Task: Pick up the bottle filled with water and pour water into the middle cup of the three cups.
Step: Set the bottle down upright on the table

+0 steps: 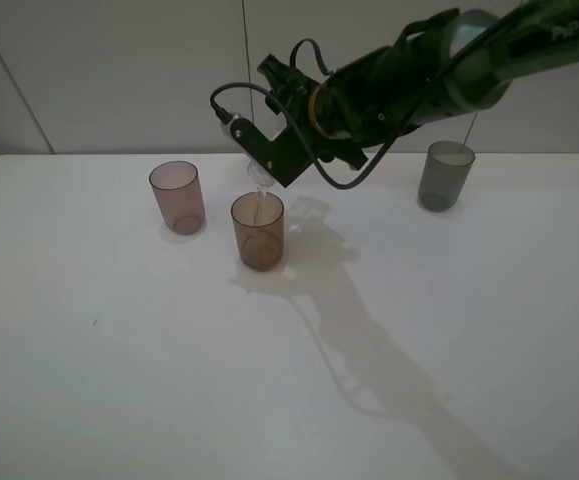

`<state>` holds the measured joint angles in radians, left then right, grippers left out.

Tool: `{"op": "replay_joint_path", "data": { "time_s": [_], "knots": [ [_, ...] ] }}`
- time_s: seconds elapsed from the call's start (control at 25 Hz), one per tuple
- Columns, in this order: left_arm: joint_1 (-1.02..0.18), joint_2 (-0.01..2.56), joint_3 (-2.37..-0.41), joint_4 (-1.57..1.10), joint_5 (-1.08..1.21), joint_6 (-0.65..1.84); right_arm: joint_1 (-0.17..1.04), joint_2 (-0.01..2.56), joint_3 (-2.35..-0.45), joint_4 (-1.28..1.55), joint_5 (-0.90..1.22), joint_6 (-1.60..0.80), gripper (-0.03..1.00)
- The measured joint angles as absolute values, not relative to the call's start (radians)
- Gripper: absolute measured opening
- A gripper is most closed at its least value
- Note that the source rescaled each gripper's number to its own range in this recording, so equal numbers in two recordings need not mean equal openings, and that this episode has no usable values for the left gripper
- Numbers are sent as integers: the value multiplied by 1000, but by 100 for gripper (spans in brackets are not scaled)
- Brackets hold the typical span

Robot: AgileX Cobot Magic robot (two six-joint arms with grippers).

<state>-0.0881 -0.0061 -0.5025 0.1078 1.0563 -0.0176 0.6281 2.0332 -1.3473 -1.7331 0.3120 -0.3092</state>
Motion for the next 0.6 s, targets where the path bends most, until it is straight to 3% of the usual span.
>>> {"op": "replay_joint_path", "data": {
  "time_s": [0.6],
  "knots": [
    [-88,-6,-503,108,1056,-18,628,2033,-1369,-1733,304,-431,0]
  ]
}}
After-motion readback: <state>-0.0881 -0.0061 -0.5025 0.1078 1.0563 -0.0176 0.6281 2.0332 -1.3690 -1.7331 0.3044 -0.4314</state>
